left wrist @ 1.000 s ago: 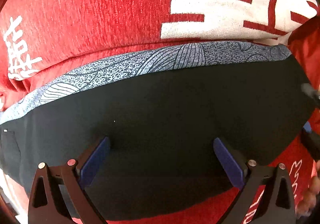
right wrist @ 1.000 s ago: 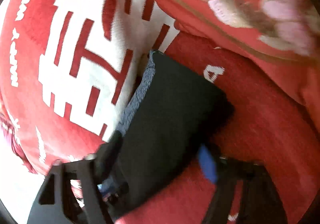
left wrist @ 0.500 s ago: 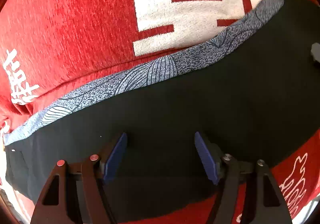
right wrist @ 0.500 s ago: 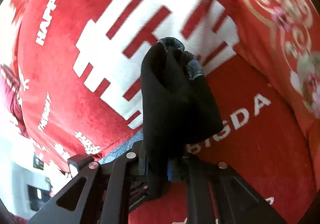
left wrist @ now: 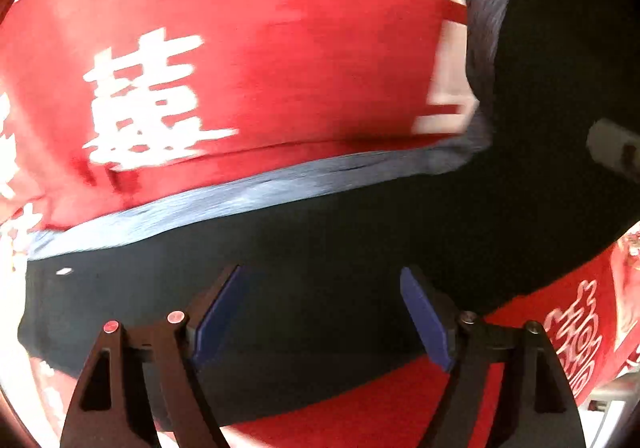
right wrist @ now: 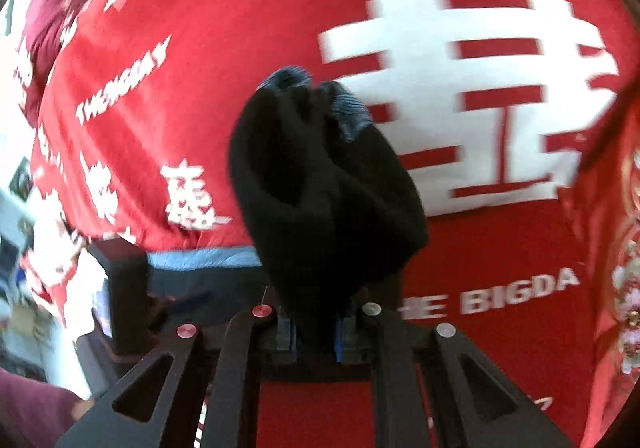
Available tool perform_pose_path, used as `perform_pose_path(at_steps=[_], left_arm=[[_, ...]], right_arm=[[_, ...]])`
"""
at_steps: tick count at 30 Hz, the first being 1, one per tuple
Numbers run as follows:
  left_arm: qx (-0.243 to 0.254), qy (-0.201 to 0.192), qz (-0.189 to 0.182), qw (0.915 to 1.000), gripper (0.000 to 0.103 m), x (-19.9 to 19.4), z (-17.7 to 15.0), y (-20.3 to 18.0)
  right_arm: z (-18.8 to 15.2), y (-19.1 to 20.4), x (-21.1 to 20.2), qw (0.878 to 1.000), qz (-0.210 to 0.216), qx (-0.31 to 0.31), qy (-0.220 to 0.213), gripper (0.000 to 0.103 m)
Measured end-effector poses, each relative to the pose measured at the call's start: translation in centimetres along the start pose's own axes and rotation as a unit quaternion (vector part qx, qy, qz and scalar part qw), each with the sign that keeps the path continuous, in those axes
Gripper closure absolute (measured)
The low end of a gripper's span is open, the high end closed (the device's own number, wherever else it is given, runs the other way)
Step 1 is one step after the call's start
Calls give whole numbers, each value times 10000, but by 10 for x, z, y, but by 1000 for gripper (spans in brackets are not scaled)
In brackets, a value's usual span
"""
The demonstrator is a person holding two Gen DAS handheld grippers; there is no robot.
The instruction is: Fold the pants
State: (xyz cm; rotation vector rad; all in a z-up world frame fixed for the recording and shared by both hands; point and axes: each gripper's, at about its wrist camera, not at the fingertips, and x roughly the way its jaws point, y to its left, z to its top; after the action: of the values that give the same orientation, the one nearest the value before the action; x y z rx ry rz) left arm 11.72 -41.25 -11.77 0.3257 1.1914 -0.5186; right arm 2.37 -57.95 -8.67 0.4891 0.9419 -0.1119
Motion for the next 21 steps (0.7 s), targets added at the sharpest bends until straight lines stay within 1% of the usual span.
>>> perform_pose_path(at_steps=[4,5,6,7,9,10,11,12,13,14,15,16,17,18,19,20,21], left_arm=[[-384,217,281,9986,22,-4,-24,84],[-479,262,389,9978,22,-2,-30,105],[-588,312,485,9966,22,1,-35,122],[-681,352,539,9956,22,3,-39,134],[-864,439,630,9933,22,4,-55,157],[-908,482,682,9924,22,5,-59,169],[-916,503,691,9921,22,9,-61,177],[-918,519,671,9922,22,9,-62,182],[-911,534,632,9924,22,10,-62,185],[-898,561,561,9928,22,8,-63,187],[-886,588,465,9932,22,11,-61,189],[-877,595,273,9940,22,7,-58,186],[-876,575,115,9944,22,-1,-55,183],[-865,543,-80,9947,22,-5,-54,176],[-840,521,-304,9946,22,-6,-47,169],[-806,514,-529,9940,22,-8,-41,161],[-771,533,-738,9929,22,-10,-37,152]], right_arm=[[-17,69,49,9971,-137,-605,433,86],[-27,94,71,9943,-216,-854,608,85],[-34,108,85,9918,-297,-1015,720,84],[-44,125,102,9882,-410,-1202,860,80],[-71,152,138,9740,-952,-1710,1145,77],[-86,166,152,9603,-1346,-2120,1212,75],[-98,178,158,9468,-1640,-2483,1225,70],[-106,186,159,9368,-1780,-2763,1200,66],[-111,193,153,9346,-1705,-2894,1174,58],[-113,196,145,9372,-1554,-2895,1167,56],[-113,196,132,9428,-1362,-2807,1177,56],[-111,193,122,9491,-1203,-2657,1192,55],[-106,183,109,9622,-848,-2279,1229,55],[-97,161,95,9789,-314,-1548,1299,55],[-90,137,87,9879,116,-738,1358,55],[-92,120,81,9896,336,-210,1380,55],[-88,96,80,9869,581,535,1406,55]])
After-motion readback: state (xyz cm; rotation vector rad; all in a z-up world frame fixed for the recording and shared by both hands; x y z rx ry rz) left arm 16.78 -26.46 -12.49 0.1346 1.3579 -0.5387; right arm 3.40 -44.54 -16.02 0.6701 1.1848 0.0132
